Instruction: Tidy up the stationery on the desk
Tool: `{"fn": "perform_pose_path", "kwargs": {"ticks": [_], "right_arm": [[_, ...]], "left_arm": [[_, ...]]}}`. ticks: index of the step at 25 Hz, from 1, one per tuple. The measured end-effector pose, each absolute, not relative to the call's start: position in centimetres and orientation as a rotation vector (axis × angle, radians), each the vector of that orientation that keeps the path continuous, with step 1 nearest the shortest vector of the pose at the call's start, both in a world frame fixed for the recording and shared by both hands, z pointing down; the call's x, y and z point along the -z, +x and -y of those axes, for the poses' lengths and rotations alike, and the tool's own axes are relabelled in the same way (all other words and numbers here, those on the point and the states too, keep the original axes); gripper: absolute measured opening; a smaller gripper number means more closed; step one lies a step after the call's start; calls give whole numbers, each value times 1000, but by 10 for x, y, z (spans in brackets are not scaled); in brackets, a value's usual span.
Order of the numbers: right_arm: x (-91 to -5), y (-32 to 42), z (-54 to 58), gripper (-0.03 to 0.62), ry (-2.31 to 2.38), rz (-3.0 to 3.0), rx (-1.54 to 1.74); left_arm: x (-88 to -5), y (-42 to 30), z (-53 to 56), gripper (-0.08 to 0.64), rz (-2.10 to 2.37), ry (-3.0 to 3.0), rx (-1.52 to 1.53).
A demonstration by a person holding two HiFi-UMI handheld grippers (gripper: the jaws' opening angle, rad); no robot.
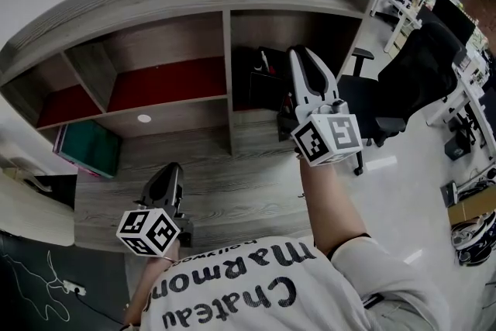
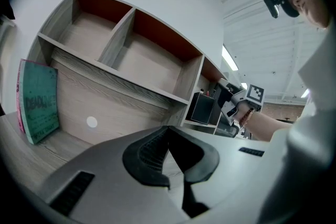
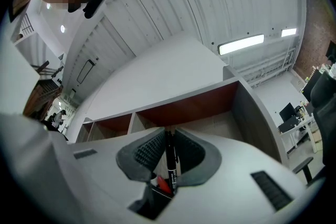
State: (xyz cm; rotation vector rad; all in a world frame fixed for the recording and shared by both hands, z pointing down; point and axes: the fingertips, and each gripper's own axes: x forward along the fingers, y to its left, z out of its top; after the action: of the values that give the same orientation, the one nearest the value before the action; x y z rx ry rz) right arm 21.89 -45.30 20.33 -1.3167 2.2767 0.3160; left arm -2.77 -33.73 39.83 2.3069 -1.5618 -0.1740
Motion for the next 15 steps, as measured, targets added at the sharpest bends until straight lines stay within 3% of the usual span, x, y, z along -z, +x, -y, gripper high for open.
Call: {"fn": "perform_pose_path", "kwargs": {"ticks": [15], "right_arm": [[-223, 216, 457, 69, -1408, -2323, -299]], "left_arm": [[-402, -27, 343, 15, 1525, 2314, 181]]}}
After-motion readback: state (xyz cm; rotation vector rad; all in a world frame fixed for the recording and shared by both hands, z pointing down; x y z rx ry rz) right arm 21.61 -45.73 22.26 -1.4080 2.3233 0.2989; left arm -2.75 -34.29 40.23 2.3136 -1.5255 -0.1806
